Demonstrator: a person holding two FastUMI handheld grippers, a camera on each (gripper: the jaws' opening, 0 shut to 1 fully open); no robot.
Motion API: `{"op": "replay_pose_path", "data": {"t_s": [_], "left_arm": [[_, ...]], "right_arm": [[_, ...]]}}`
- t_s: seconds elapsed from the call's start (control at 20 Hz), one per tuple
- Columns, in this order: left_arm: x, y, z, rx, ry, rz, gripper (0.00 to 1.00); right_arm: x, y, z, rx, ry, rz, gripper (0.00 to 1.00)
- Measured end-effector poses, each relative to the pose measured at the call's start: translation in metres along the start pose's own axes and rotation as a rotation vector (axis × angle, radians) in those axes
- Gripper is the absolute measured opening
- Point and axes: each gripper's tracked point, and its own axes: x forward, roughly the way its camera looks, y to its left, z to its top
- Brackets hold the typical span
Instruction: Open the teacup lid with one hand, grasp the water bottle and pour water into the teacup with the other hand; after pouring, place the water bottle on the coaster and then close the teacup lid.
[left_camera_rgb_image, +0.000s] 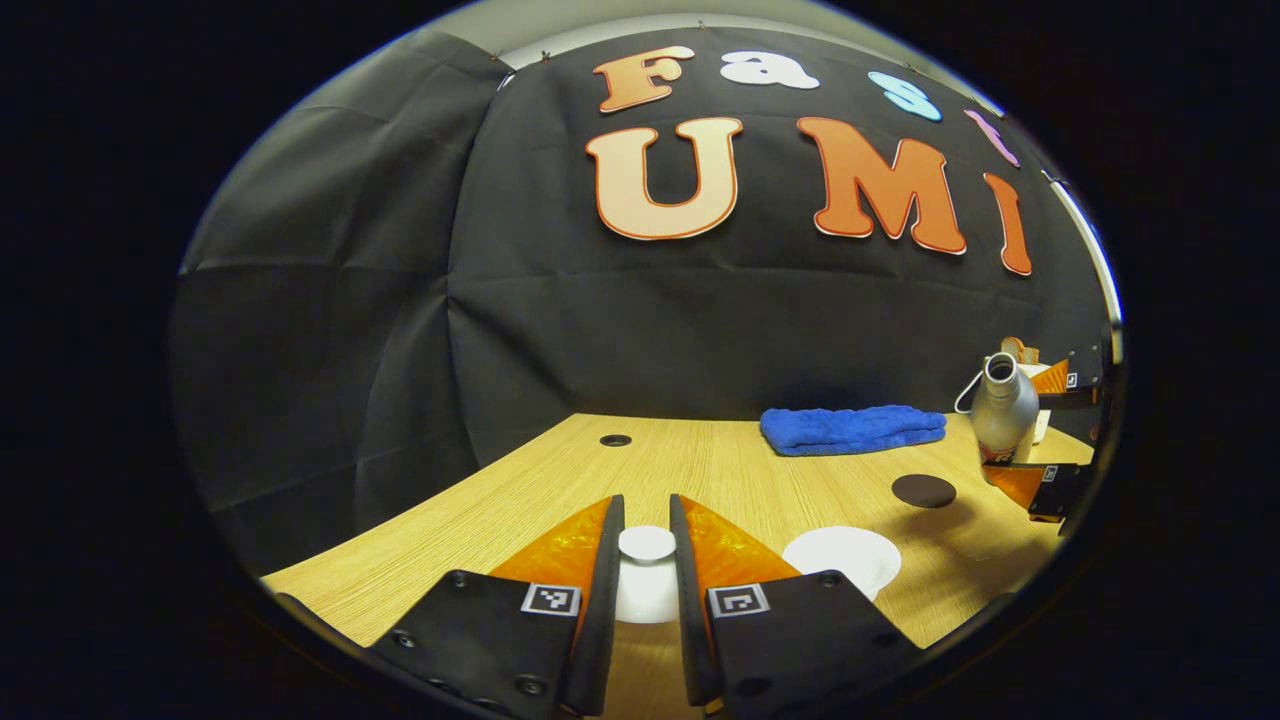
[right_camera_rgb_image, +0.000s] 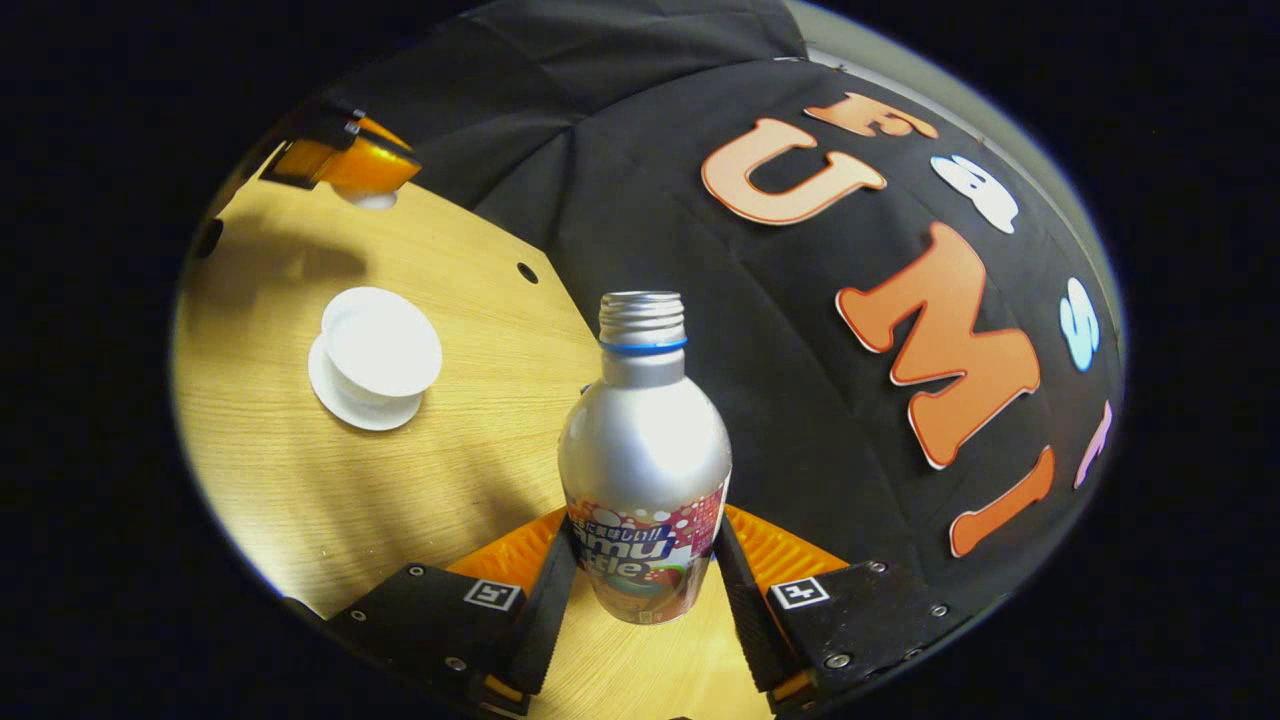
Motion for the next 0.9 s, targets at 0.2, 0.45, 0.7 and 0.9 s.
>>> {"op": "replay_pose_path", "data": {"t_s": [0.2, 0.45, 0.7, 0.9], "left_arm": [[-0.002, 0.01, -0.004, -0.012, 0.009, 0.014, 0.33], [-0.004, 0.023, -0.009, -0.02, 0.012, 0.03, 0.33], [-0.005, 0.032, -0.011, -0.024, 0.013, 0.044, 0.33], [-0.007, 0.038, -0.011, -0.024, 0.008, 0.055, 0.33]], "right_arm": [[0.021, 0.022, 0.009, -0.071, -0.018, 0.027, 0.76], [0.018, 0.022, 0.019, -0.223, -0.057, -0.036, 0.76], [0.022, 0.022, 0.026, -0.344, -0.088, -0.06, 0.76], [0.034, 0.021, 0.037, -0.416, -0.12, -0.087, 0.76]]}}
